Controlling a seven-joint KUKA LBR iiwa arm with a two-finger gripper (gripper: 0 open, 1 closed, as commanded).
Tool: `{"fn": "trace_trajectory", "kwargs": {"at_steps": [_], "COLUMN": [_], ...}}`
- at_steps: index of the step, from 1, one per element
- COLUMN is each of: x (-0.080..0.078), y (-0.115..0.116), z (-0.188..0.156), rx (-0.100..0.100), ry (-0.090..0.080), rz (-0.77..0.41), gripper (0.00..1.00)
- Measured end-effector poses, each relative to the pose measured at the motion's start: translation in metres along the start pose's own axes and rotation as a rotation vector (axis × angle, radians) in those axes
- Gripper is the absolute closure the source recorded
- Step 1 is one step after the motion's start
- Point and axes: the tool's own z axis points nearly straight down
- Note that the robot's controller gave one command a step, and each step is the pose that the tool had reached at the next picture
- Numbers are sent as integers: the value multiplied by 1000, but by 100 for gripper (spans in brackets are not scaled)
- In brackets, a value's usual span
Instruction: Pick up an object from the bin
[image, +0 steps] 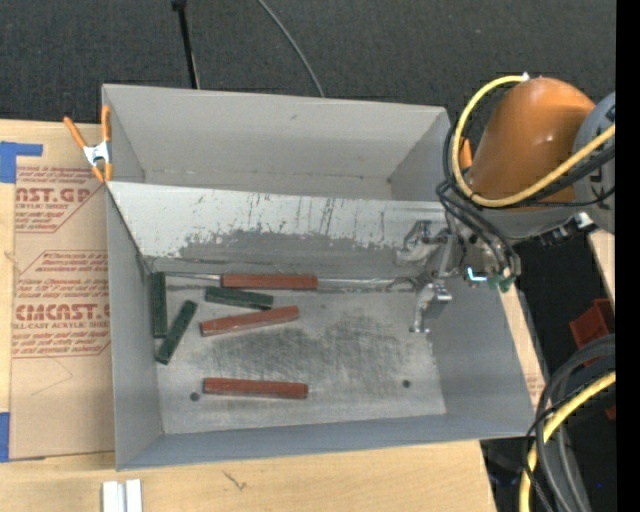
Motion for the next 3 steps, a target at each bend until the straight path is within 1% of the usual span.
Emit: {"fn": "trace_trajectory", "kwargs": {"at_steps": [1,2,3], "x": [-2,-5,-10], "y": [0,49,121], "z": [-4,68,70], "rx": [1,-1,-1], "ry": [-8,-12,-5], "rz": [-1,65,165], "gripper": [0,0,0]}}
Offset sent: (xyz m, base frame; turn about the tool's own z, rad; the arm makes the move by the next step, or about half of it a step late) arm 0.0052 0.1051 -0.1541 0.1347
